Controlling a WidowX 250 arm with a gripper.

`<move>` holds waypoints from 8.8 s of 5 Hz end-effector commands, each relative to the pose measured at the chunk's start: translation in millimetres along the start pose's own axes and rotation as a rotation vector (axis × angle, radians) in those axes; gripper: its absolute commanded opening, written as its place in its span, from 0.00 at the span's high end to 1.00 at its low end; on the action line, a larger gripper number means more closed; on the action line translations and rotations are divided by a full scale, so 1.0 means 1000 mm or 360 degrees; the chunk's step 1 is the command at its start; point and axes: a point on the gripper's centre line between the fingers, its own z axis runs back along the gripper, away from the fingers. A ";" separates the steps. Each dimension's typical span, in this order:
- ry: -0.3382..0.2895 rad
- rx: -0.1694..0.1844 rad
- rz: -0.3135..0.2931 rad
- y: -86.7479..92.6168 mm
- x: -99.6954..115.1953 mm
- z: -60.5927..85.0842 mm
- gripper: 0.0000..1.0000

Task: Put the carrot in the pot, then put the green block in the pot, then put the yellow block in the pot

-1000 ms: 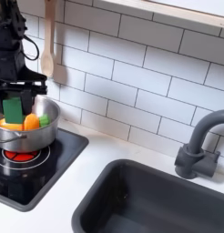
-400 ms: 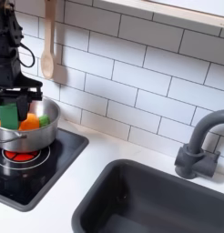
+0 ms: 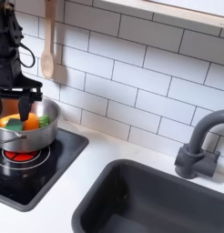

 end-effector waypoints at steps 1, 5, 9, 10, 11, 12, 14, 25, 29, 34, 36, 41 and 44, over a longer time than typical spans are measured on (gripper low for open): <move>0.0001 -0.0005 -0.0033 -0.001 -0.004 -0.003 0.00; 0.0029 -0.0082 -0.0256 -0.012 -0.010 -0.005 0.00; 0.0155 -0.0140 -0.0524 -0.031 -0.017 -0.005 0.00; 0.0137 -0.0162 -0.0559 -0.040 -0.015 -0.001 0.00; 0.0188 -0.0151 -0.0568 -0.039 -0.014 -0.008 0.00; 0.0249 -0.0148 -0.0573 -0.039 -0.013 -0.016 0.00; 0.0267 -0.0133 -0.0576 -0.042 -0.016 -0.022 0.00; 0.0269 -0.0116 -0.0678 -0.058 -0.027 -0.023 0.00; 0.0257 -0.0138 -0.0644 -0.057 -0.030 -0.021 1.00; 0.0286 -0.0156 -0.0699 -0.070 -0.040 -0.029 1.00; 0.0266 -0.0162 -0.0743 -0.081 -0.046 -0.023 1.00; 0.0084 -0.0236 -0.0597 -0.061 -0.042 0.026 0.00; 0.0095 -0.0134 -0.0114 0.011 -0.047 0.035 0.00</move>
